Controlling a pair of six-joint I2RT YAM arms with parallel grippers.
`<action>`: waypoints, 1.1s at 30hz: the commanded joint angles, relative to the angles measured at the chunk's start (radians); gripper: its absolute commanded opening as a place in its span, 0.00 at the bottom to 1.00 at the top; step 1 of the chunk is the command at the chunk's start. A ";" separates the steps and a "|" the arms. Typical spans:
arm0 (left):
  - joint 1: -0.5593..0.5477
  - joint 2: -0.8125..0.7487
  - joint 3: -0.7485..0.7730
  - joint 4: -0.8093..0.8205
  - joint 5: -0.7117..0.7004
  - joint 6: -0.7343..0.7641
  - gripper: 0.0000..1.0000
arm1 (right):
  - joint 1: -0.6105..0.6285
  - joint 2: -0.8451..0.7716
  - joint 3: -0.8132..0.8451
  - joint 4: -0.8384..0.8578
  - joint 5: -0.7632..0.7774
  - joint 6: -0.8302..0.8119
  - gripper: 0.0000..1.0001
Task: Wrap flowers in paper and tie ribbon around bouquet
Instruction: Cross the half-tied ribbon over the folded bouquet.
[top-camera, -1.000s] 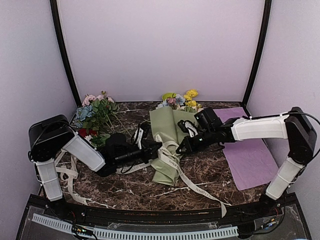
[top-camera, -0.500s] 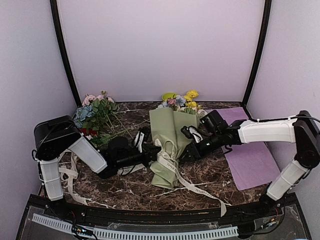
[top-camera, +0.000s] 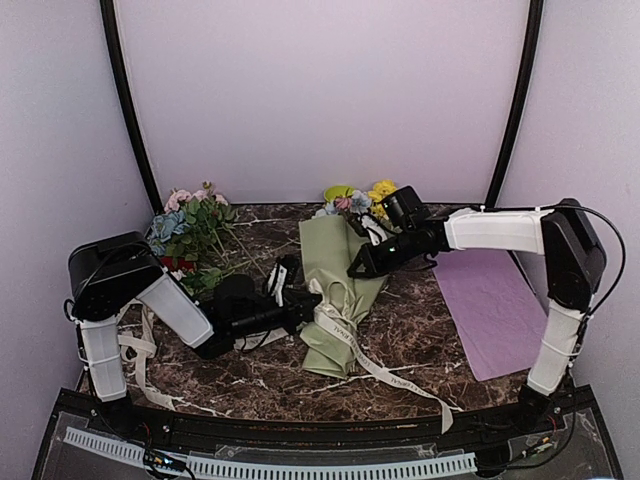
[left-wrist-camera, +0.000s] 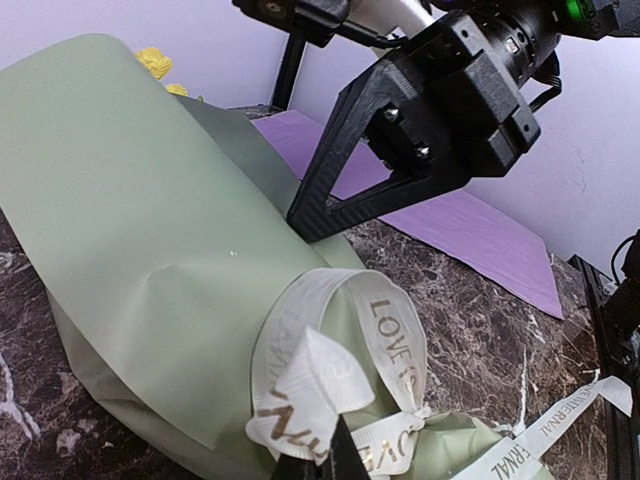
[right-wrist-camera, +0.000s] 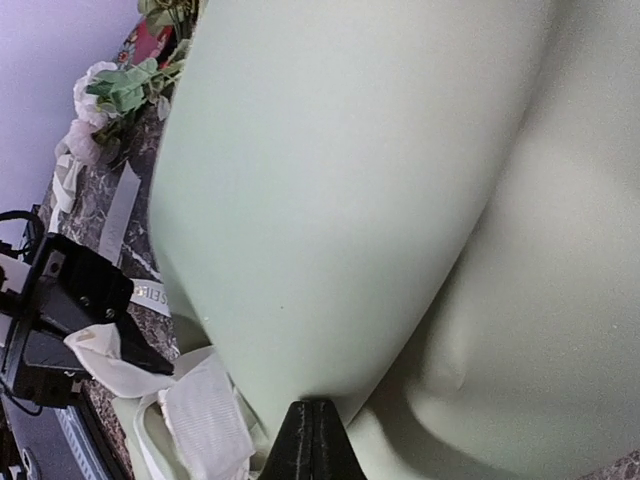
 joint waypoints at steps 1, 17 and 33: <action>0.003 -0.004 -0.018 0.038 0.019 0.001 0.00 | 0.011 0.047 0.069 -0.013 -0.002 -0.053 0.00; 0.014 -0.001 -0.026 0.044 0.018 -0.007 0.00 | 0.051 0.133 0.123 -0.147 -0.150 -0.199 0.00; 0.023 0.003 -0.027 0.055 0.015 -0.016 0.00 | 0.051 0.196 0.129 -0.004 -0.498 -0.244 0.05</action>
